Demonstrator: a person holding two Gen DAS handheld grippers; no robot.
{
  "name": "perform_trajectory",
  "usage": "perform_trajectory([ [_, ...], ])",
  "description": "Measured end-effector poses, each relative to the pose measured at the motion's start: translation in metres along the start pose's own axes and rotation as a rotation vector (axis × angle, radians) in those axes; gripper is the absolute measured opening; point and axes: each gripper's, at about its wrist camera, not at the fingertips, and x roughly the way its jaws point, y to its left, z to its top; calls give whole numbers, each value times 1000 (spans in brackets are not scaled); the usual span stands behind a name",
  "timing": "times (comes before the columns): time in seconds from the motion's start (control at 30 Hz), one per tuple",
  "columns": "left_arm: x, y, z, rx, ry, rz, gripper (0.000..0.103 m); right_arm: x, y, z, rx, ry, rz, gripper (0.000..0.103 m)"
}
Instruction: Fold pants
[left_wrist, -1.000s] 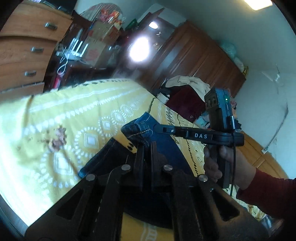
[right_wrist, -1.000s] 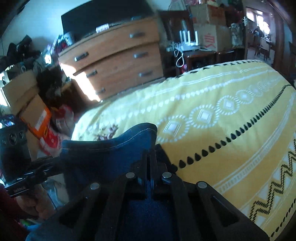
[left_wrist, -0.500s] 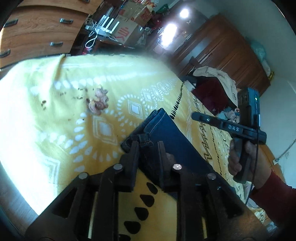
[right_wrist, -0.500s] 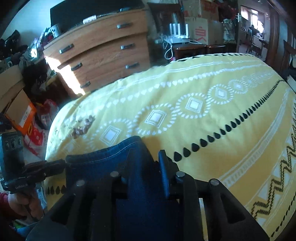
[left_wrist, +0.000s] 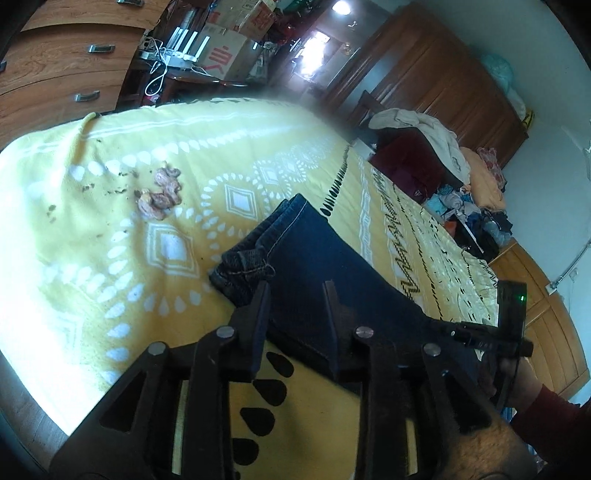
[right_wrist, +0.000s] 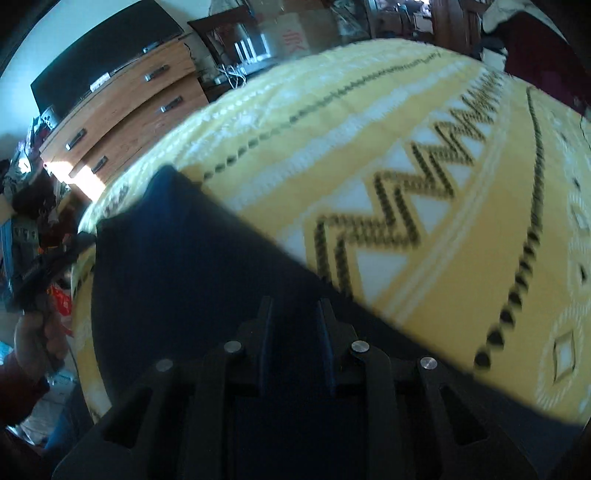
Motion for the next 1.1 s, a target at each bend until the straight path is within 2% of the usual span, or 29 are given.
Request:
perform_trajectory([
  [0.03, 2, 1, -1, -5, 6, 4, 32, 5, 0, -6, -50, -2, -65, 26],
  [0.1, 4, -2, -3, -8, 15, 18, 32, 10, -5, -7, -96, -24, -118, 22],
  [0.2, 0, -4, -2, -9, 6, 29, 34, 5, -15, 1, -68, -49, -179, 18],
  [0.3, -2, -9, -3, 7, -7, 29, 41, -10, -6, 9, -64, -108, -138, 26],
  [0.33, -2, -9, -3, 7, -8, 29, 42, -10, -1, 9, -74, -108, -117, 31],
  [0.4, -1, -10, -3, 1, -4, 33, 42, -1, 7, 5, -101, -72, -88, 33],
  [0.47, -1, -11, -3, 3, -1, 35, 42, 8, 4, -5, -119, -27, -97, 33],
  [0.57, -4, -13, -1, 0, -7, 43, 43, -7, -29, -15, -43, -38, -96, 33],
  [0.6, -5, -14, 0, -3, -12, 51, 44, -15, -43, -17, -15, -42, -125, 33],
  [0.67, -7, -16, 2, -9, -18, 53, 47, -36, -77, -25, 56, -43, -212, 42],
  [0.7, -7, -16, 2, -8, -14, 51, 48, -50, -92, -32, 94, -49, -231, 42],
  [0.8, -7, -17, 0, -8, -2, 39, 50, -76, -117, -59, 160, -46, -225, 46],
  [0.9, -11, -5, 1, -75, -6, 63, 51, -77, -136, -105, 175, 64, -321, 50],
  [0.97, -18, 6, 2, -131, -15, 96, 52, -91, -142, -120, 217, 43, -369, 51],
  [1.03, -26, 9, 1, -143, -8, 108, 54, -108, -138, -125, 261, 26, -428, 54],
  [1.1, -26, 3, -3, -124, 35, 66, 56, -129, -123, -128, 296, -57, -401, 57],
])
